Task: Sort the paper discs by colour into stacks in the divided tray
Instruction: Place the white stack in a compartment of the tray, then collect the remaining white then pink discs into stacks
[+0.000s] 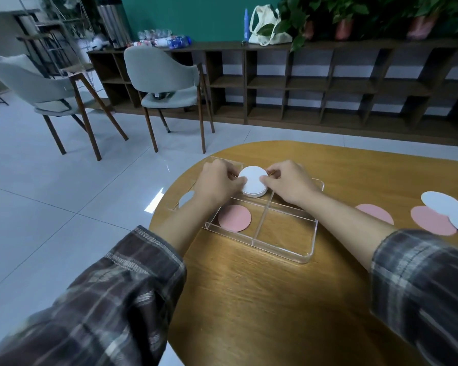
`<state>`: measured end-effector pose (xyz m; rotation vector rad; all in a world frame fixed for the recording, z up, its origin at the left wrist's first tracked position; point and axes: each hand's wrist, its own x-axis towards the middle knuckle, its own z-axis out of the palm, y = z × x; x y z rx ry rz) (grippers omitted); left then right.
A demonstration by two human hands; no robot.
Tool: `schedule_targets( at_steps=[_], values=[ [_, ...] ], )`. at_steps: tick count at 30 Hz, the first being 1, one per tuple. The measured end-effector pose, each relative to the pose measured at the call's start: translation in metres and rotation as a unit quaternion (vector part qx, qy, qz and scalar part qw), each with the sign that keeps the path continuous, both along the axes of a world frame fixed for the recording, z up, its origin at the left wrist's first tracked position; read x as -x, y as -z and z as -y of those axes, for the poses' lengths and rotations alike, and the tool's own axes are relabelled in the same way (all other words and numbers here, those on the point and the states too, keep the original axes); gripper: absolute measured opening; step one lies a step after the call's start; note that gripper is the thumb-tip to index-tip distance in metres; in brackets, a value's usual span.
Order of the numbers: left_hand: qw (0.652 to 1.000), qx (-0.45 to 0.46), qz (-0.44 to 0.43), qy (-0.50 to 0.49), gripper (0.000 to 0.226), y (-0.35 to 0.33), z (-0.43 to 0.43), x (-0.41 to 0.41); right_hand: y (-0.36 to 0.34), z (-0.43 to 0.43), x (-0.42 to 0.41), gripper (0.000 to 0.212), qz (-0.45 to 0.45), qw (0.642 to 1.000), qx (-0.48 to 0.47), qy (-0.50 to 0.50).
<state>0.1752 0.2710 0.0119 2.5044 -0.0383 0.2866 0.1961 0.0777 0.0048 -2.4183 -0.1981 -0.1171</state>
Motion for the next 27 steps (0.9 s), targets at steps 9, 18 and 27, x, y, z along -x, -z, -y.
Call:
schedule_targets(
  at_steps=[9,18,27],
  values=[
    [0.997,-0.049,0.058,0.001,0.021,-0.004,0.012,0.013,-0.009,0.017,0.022,0.023,0.066,0.997,-0.007,0.029],
    [0.979,-0.015,0.049,0.196,0.017,-0.045,0.085,0.056,-0.032,0.121,0.097,0.035,0.056,0.997,-0.043,-0.013],
    [0.95,-0.04,0.051,0.307,0.026,-0.063,0.208,0.105,-0.036,0.24,0.184,0.031,0.066,0.993,-0.077,0.051]
  ],
)
